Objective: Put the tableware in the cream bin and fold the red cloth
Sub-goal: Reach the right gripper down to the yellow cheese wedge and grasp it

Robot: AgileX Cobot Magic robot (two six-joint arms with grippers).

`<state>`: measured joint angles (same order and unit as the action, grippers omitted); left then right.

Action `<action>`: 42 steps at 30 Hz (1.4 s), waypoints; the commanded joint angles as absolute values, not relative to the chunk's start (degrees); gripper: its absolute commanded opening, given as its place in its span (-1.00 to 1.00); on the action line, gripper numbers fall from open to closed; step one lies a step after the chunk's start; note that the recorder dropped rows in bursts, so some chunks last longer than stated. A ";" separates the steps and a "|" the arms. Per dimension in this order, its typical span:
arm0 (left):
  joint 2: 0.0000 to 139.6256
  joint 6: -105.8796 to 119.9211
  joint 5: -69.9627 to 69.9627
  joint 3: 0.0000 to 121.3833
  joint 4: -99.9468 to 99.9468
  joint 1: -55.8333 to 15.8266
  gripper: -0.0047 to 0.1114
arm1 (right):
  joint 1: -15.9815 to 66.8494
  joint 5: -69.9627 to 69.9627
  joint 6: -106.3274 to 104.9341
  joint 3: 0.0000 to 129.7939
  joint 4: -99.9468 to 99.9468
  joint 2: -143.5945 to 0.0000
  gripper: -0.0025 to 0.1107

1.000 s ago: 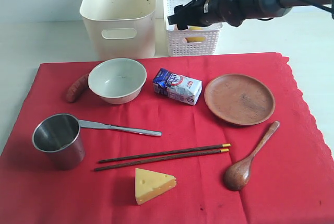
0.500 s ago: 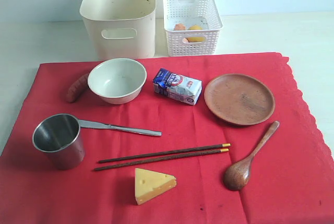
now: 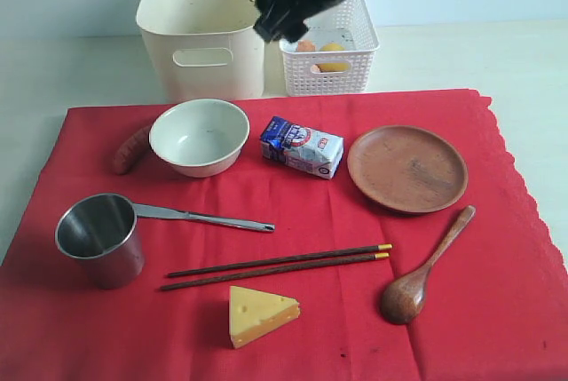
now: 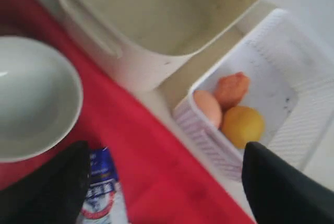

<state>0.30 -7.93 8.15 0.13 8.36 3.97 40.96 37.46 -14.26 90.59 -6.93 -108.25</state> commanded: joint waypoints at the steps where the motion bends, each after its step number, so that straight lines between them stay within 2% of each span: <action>1: 0.00 -7.72 8.04 0.00 8.72 4.03 -0.91 | 41.99 37.50 -17.94 85.07 -0.92 -105.87 0.38; 8: 0.00 -7.72 8.04 0.00 8.72 4.03 -0.91 | 41.99 32.43 -24.08 72.34 9.07 -97.84 0.38; 15: 0.00 -7.72 8.04 0.00 8.72 4.03 -0.91 | 41.99 32.54 -53.40 60.66 38.82 -92.83 0.38; 19: 0.00 -7.72 8.04 0.00 8.72 4.03 -0.91 | 42.42 34.83 -66.76 57.40 48.25 -93.32 0.38; 29: 0.00 -7.72 8.04 0.00 8.72 4.03 -0.91 | 51.10 33.54 -72.55 56.42 44.44 -99.49 0.38; 42: 0.00 -7.72 8.04 0.00 8.72 4.03 -0.91 | 58.02 31.25 -60.68 56.42 31.97 -106.87 0.38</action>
<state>0.30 -7.93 8.15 0.13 8.36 3.97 57.73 32.02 -61.67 56.52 32.75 -105.77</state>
